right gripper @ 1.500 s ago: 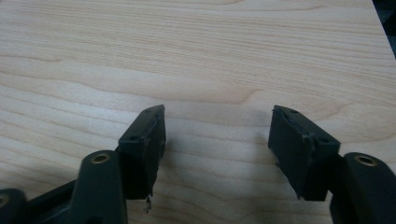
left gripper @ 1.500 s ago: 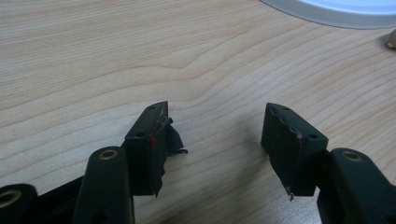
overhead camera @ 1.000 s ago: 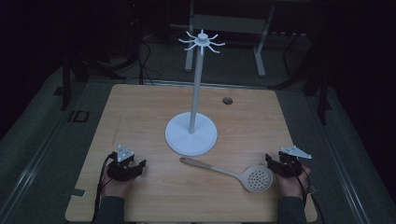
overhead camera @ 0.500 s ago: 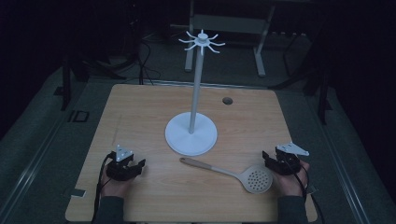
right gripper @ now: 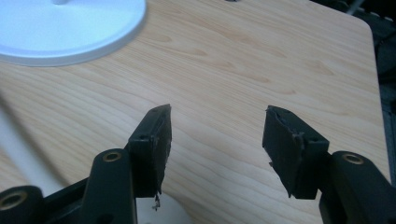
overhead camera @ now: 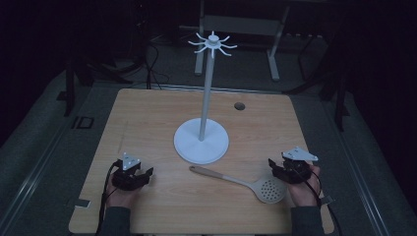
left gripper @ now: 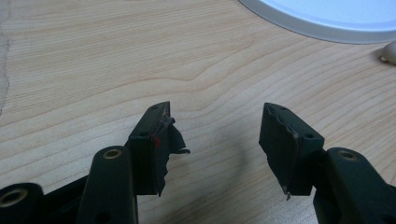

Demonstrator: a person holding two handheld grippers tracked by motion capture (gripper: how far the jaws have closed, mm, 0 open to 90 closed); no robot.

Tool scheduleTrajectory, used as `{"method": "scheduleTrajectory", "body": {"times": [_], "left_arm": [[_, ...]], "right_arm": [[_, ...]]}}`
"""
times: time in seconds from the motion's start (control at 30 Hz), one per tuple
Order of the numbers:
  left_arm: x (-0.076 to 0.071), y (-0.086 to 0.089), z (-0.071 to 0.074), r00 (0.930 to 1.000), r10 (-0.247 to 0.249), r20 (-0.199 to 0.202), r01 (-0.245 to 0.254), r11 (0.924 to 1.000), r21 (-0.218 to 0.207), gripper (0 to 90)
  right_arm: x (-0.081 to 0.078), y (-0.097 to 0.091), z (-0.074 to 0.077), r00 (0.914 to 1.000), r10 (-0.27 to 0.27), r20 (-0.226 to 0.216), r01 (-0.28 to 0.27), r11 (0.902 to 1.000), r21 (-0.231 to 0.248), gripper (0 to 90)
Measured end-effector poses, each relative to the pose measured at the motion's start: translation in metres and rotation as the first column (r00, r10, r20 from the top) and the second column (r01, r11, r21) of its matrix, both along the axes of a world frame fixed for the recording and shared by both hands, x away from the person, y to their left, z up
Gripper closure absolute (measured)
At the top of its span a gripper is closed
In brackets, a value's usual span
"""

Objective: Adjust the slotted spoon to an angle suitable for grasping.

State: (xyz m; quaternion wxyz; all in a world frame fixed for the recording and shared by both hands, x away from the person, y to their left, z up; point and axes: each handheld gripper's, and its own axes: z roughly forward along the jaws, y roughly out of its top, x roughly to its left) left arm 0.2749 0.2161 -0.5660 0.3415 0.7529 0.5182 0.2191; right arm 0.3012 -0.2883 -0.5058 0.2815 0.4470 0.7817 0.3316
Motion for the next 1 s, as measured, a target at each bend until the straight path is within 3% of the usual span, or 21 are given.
{"method": "scheduleTrajectory", "body": {"times": [0.37, 0.6, 0.67, 1.0], "left_arm": [[0.0, 0.0, -0.001, 1.0, -0.001, -0.003, 0.001, 1.0, 0.003, 44.1], [0.0, 0.001, -0.002, 1.0, 0.003, -0.008, -0.003, 1.0, -0.003, 44.0], [0.0, 0.001, -0.002, 1.0, 0.006, -0.007, -0.006, 1.0, -0.005, 43.9], [0.0, 0.002, -0.001, 1.0, 0.007, -0.004, -0.007, 0.9999, -0.013, 43.8]], "right_arm": [[-0.003, 0.028, 0.013, 0.9944, 0.104, -0.019, -0.105, 0.9944, -0.014, 42.1], [0.001, 0.049, 0.02, 0.9803, 0.196, -0.026, -0.196, 0.9805, -0.014, 42.7], [0.004, 0.062, 0.023, 0.9708, 0.236, -0.042, -0.238, 0.9708, -0.034, 42.3], [0.014, 0.087, 0.036, 0.9493, 0.308, -0.064, -0.311, 0.9488, -0.055, 41.8]]}}
